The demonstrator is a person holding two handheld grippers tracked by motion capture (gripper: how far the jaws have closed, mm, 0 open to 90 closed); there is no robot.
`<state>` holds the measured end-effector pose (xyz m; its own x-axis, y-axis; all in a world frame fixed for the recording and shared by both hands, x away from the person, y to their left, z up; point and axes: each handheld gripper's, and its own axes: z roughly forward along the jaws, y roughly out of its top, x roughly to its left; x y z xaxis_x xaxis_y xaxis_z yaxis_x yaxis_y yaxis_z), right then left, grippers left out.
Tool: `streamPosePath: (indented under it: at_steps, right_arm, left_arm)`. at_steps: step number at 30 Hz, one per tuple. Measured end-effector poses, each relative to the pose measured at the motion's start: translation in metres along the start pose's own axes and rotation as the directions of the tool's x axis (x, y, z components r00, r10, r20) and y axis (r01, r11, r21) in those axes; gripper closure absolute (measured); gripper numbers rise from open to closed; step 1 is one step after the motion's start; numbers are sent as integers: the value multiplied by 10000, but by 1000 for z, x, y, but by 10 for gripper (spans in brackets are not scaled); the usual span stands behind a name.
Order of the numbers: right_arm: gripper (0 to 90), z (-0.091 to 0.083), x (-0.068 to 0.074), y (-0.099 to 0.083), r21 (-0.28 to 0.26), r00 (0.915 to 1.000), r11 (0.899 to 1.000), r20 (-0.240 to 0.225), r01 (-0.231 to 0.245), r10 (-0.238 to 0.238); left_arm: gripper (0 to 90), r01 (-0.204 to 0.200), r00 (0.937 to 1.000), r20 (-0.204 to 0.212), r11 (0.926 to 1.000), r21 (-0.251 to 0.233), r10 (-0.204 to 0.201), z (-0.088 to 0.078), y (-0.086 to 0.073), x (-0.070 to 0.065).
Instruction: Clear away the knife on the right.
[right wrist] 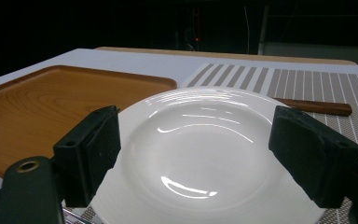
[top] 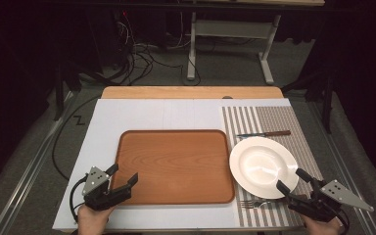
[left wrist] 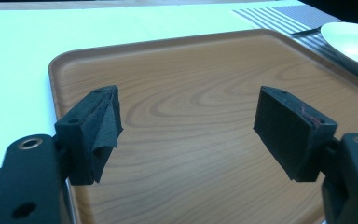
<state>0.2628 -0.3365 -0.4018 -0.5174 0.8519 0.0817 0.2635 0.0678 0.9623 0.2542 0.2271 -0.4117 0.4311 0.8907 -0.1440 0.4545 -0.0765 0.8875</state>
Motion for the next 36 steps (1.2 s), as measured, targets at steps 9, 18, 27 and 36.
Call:
streamPosePath:
  at_steps: [9, 18, 27, 36]
  right_arm:
    - [189, 0, 2, 0, 69, 10000, 10000, 25, 42, -42]
    - [191, 2, 2, 1, 90, 10000, 10000, -51, 6, -5]
    - [194, 2, 5, 2, 35, 9998, 9999, -114, 134, -134]
    - [197, 6, 12, 5, 64, 9995, 9997, -204, 227, -226]
  left_arm:
    - [241, -2, 10000, -14, 10000, -18, 2, -1, 0, 0]
    - [241, 2, 10000, -28, 10000, -7, -2, 0, 0, 0]
    - [241, -13, 10000, -32, 10000, -4, 13, -1, 0, 1]
    - [241, 53, 10000, -40, 10000, -35, -54, -2, 0, 5]
